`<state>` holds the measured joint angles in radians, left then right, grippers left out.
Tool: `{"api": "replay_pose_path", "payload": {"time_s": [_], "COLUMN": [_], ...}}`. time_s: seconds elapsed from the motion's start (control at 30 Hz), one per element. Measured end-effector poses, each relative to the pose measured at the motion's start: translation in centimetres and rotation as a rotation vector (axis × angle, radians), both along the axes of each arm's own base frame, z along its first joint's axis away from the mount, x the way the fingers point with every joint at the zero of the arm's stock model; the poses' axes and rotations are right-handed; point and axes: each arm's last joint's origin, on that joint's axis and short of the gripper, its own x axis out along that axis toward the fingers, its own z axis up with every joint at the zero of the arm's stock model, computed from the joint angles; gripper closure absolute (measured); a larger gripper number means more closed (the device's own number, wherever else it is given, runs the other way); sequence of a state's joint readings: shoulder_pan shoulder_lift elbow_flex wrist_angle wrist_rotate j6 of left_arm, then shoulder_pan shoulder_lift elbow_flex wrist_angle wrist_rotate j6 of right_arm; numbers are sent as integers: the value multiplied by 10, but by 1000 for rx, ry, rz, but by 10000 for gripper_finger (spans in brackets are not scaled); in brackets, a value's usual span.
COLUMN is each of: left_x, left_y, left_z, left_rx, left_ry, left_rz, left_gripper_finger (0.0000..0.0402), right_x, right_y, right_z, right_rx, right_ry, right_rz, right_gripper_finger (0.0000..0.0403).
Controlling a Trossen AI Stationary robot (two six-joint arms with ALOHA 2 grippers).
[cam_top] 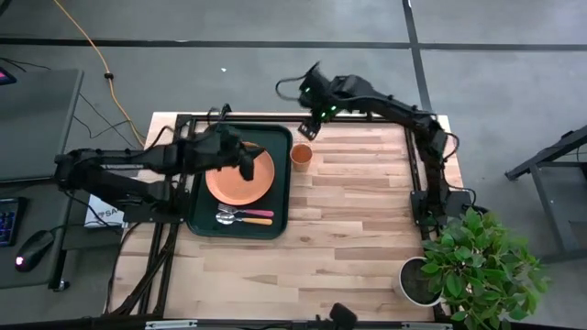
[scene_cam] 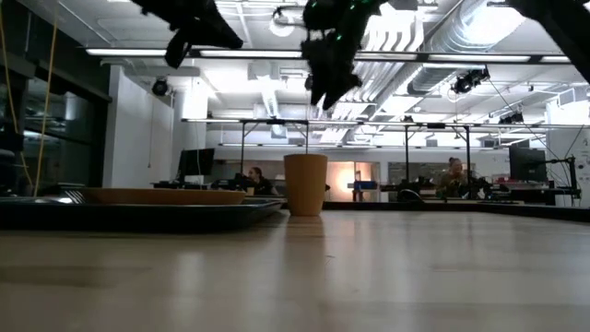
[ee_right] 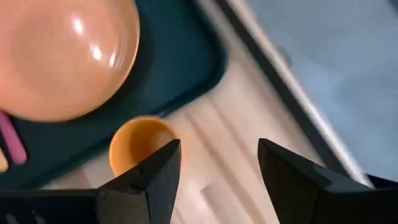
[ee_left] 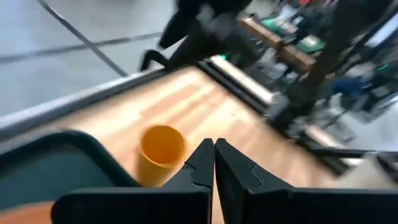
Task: Pick and place plate/cup/fork/spoon on tray
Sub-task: Put the orange cup on the black serving tray to the top right of the orange plate
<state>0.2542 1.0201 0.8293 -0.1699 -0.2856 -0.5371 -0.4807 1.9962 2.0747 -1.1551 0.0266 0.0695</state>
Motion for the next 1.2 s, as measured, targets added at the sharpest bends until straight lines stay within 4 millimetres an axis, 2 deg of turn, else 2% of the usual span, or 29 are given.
{"api": "replay_pose_path", "payload": {"time_s": [0.13,0.23,0.43,0.57,0.7,0.8,0.97,1.2], "left_x": [18,36,64,74,84,94,106,114], "left_y": [24,40,73,88,96,100,106,110], "left_z": [11,11,-4,-27,-50,-68,-96,-118], "left_rx": [51,66,24,-85,-171,-218,-245,-275], "left_ry": [97,158,242,263,296,314,360,385], "left_rz": [-47,-52,2,25,-5,-18,-4,6], "left_gripper_finger": [398,378,292,228,185,172,172,176], "right_x": [-19,-29,-38,-39,-39,-41,-44,-42], "right_y": [-4,-3,-4,-6,-8,-13,-19,-21], "right_z": [23,33,38,35,31,28,26,28], "right_rx": [-53,-64,-67,-69,-77,-75,-68,-82], "right_ry": [-35,-39,-27,-6,5,6,8,-25], "right_rz": [-48,-60,-72,-58,-39,-46,-70,-79], "right_gripper_finger": [199,199,199,199,199,199,199,199]}}
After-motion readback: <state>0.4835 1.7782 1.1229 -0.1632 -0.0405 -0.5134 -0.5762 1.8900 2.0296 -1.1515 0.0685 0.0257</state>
